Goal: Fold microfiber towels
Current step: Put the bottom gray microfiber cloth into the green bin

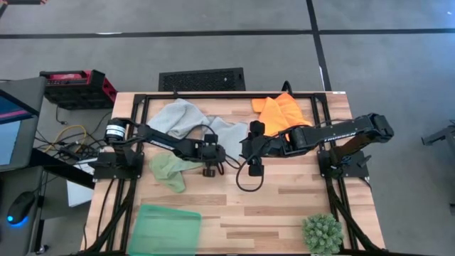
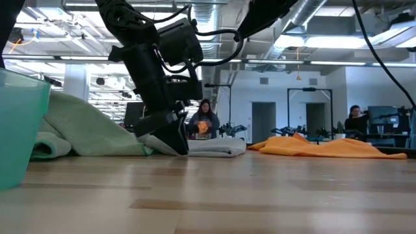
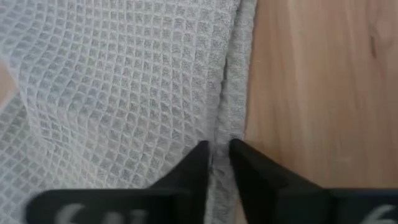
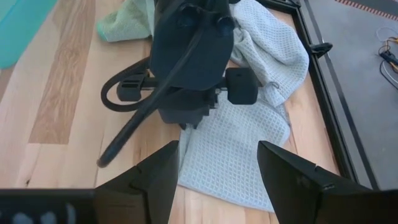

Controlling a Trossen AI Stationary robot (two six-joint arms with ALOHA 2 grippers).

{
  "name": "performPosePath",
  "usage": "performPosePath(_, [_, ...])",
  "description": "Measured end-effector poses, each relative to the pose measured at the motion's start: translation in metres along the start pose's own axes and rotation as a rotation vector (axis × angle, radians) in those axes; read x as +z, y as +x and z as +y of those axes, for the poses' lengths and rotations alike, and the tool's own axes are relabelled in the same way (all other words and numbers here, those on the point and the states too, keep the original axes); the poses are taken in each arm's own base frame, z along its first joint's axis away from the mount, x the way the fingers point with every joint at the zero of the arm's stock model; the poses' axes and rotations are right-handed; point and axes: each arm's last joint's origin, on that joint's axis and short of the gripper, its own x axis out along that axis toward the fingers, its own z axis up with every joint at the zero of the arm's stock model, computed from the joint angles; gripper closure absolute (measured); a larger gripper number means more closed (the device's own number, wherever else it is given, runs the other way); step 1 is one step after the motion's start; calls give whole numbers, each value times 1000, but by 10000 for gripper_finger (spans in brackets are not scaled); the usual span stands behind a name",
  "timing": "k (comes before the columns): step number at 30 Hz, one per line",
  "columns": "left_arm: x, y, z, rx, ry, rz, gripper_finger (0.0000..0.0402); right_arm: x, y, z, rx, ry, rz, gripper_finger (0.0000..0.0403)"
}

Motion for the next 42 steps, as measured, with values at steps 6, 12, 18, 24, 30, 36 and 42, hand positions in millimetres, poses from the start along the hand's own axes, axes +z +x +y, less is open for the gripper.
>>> performPosePath(6, [3,-2,2,-9,5,3,392,0,0,0,0,6,3,163])
performPosePath(12, [12,-13,6,-43,30,84,399,-3,0,0,3,-3,28,163])
performPosePath(18, [28,-31,6,-75,28,94,401,-6,0,1,5,18,64,163])
performPosePath(24, [37,-47,-6,-99,62,138,401,-11,-2,5,15,34,115,163])
performPosePath(30, [47,-70,-18,-182,86,197,401,-13,-6,15,38,-2,136,163])
performPosePath(36, [51,-94,-29,-231,68,295,401,-14,-9,22,54,-25,142,163])
performPosePath(42, [52,-113,-47,-280,53,348,401,-14,-19,28,71,-29,123,163])
